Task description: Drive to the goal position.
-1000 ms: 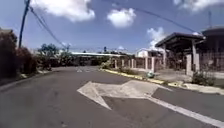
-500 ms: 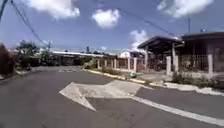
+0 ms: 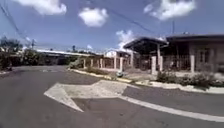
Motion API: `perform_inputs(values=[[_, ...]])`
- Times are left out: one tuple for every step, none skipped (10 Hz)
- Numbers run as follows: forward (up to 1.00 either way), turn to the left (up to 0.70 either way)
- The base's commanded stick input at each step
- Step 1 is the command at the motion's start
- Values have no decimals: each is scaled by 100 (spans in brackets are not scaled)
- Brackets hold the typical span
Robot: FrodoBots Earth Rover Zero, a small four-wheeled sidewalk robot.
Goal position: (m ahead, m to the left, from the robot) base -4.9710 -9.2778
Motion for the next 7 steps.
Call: perform_inputs(values=[[0, -45], [0, -45], [0, -45], [0, -45], [0, -45], [0, -45], [0, -45]])
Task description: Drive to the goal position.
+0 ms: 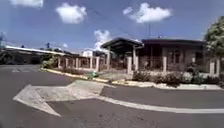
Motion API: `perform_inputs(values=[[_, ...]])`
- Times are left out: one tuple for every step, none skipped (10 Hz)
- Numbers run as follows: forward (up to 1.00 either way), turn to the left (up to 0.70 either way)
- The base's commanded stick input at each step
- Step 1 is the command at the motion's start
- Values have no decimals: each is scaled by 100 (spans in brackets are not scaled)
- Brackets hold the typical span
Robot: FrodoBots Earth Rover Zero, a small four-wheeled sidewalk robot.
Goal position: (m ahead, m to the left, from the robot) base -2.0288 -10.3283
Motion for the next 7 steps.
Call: perform_inputs(values=[[0, -45], [0, -45], [0, -45], [0, -45], [0, -45], [0, -45], [0, -45]])
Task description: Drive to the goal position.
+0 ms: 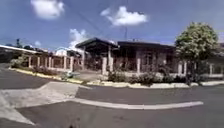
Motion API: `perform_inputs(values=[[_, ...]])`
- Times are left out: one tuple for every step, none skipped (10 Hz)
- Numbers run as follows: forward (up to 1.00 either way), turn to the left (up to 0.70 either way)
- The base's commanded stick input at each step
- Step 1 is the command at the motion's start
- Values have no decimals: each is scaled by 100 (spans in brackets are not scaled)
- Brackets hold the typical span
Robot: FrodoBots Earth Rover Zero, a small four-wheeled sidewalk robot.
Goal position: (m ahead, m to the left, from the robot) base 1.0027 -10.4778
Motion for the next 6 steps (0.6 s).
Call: perform_inputs(values=[[0, -45], [0, -45], [0, -45], [0, -45], [0, -45], [0, -45]])
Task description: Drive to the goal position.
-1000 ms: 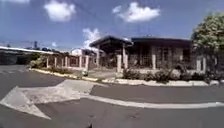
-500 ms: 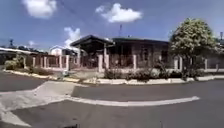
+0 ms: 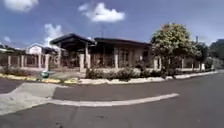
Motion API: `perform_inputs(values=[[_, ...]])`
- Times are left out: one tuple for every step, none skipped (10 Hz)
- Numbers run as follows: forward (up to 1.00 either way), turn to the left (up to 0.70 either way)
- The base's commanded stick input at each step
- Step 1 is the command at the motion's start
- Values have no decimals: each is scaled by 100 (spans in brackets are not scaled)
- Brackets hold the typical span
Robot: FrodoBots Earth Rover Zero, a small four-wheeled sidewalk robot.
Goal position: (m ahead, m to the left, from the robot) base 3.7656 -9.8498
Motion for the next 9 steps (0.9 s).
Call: perform_inputs(values=[[0, -45], [0, -45], [0, -45], [6, -42], [16, -39], [26, -35], [35, -31], [45, -27], [45, -27]])
